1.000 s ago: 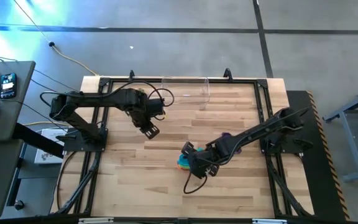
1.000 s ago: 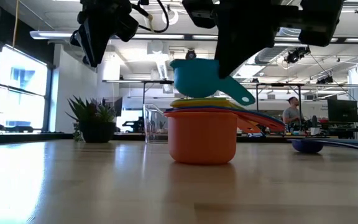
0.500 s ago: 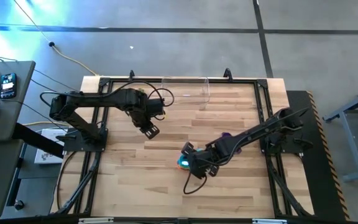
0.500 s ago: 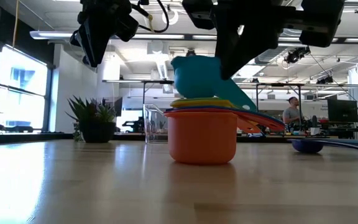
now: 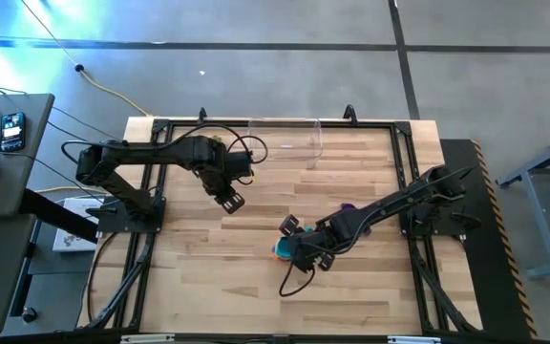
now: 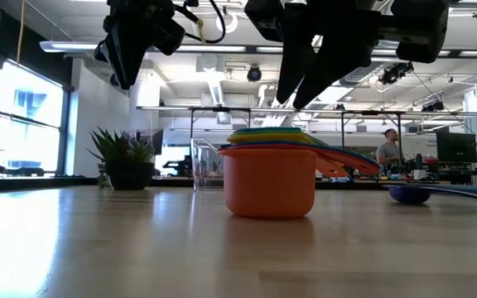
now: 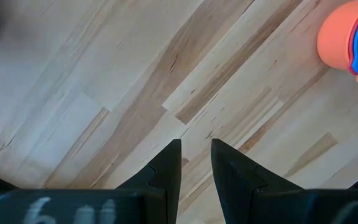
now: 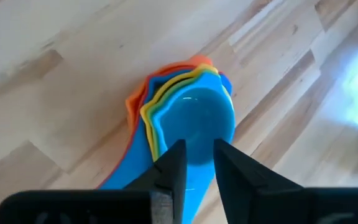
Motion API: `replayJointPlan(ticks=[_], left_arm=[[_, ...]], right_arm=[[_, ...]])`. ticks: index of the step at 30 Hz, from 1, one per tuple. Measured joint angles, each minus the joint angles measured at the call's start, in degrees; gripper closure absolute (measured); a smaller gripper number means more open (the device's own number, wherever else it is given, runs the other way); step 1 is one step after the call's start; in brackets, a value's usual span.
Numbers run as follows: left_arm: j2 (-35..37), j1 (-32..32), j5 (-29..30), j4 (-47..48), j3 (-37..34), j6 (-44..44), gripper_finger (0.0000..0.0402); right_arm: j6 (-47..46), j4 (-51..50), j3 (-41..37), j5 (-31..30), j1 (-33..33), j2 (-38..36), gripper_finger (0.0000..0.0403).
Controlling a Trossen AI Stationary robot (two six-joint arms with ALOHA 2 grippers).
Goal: Nest measuring cups in basket
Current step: Stack the purple measuring cup on the light blue measuring cup
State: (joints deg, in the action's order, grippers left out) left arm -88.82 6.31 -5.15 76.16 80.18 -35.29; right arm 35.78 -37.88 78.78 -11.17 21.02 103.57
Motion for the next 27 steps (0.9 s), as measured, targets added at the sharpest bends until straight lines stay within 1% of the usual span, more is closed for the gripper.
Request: replayJointPlan(ticks=[2,5,8,12,15,18,21,27], left_arm=[[0.0,0.0,0.0,0.0,0.0,0.0,0.0323],[0.0,-0.1,0.0,0.0,0.0,1.0,0.0323],[0.0,-0.7,0.3,0.0,0.0,2.2,0.0323],[0.0,-1.7,1.0,0.0,0.0,4.1,0.0323],[0.0,-2.6,1.3,0.0,0.0,6.0,0.0323],[0.0,-3.1,1.6,-0.2,0.0,7.8,0.0323],[0.0,-3.4,2.2,-0.9,0.0,9.6,0.0323],[0.0,-3.5,3.1,-3.3,0.0,13.4,0.0323]], right_arm=[[-5.5,-0.1,0.0,0.0,-0.2,0.0,0.0330],[-18.1,-1.3,0.0,0.7,-0.9,0.0,0.0329],[-30.3,-4.6,0.0,-0.5,-1.8,0.0,0.0329],[-45.0,-11.5,0.0,-4.8,-2.2,0.0,0.0329],[-54.9,-18.3,0.0,-5.6,-2.3,0.0,0.0329],[-62.8,-24.9,0.0,-6.4,-2.2,0.0,0.0329],[-69.5,-29.0,-0.9,-7.9,-1.9,-0.2,0.0329],[-79.9,-29.5,-7.6,-6.5,-1.9,-3.2,0.0329]])
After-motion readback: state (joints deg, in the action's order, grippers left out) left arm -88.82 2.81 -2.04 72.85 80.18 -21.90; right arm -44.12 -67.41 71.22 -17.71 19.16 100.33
